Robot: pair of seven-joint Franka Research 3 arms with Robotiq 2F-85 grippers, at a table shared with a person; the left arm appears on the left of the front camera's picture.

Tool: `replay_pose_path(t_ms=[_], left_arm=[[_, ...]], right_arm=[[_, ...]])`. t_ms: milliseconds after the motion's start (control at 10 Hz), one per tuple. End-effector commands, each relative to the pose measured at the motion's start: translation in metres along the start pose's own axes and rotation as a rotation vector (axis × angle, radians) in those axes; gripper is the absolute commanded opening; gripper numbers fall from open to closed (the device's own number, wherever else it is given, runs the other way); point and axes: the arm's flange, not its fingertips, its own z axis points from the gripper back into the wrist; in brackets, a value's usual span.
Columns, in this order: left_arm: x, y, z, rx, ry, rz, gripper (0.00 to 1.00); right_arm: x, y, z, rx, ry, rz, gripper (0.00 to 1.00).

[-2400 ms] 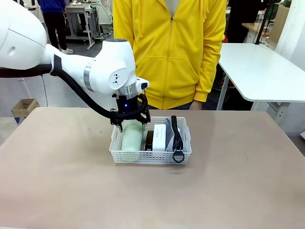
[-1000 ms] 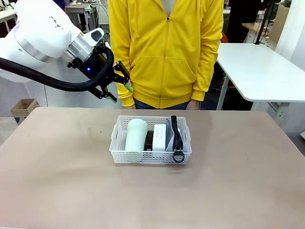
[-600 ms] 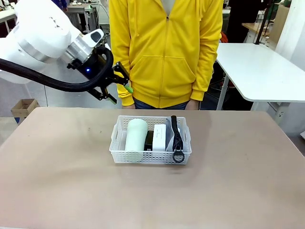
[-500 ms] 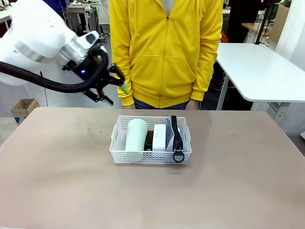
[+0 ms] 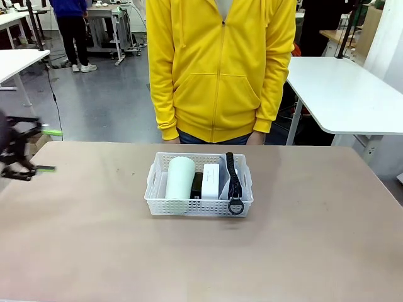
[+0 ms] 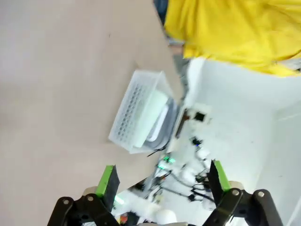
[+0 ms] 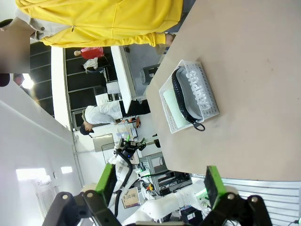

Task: Efficiently arrange items inside the basket to fit them all.
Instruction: Pick up the Reusable plastic cup and place it inside the Organizing basket.

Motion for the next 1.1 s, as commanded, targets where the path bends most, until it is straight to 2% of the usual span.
replay_pose_path(t_ms=[0,200,300,400,1000], left_arm=[[0.001,-0.001,-0.005,-0.205,0.027,-0.19,1.0],[0.001,0.004,-0.012,-0.324,0.155,-0.44,1.0],[0.006,0.007,-0.021,-0.349,0.266,-0.477,1.0],[-0.007,-0.007,0.003,-0.242,0.058,-0.304,1.0],[-0.007,-0.007,0.003,-0.242,0.058,-0.304,1.0]], right_arm=[[0.0,0.003,-0.001,0.024,0.001,-0.001,1.0],[0.0,0.003,-0.001,0.024,0.001,-0.001,1.0],[0.0,0.003,-0.001,0.024,0.001,-0.001,1.0],[0.0,0.003,-0.001,0.024,0.001,-0.001,1.0],[0.0,0.003,-0.001,0.024,0.001,-0.001,1.0]])
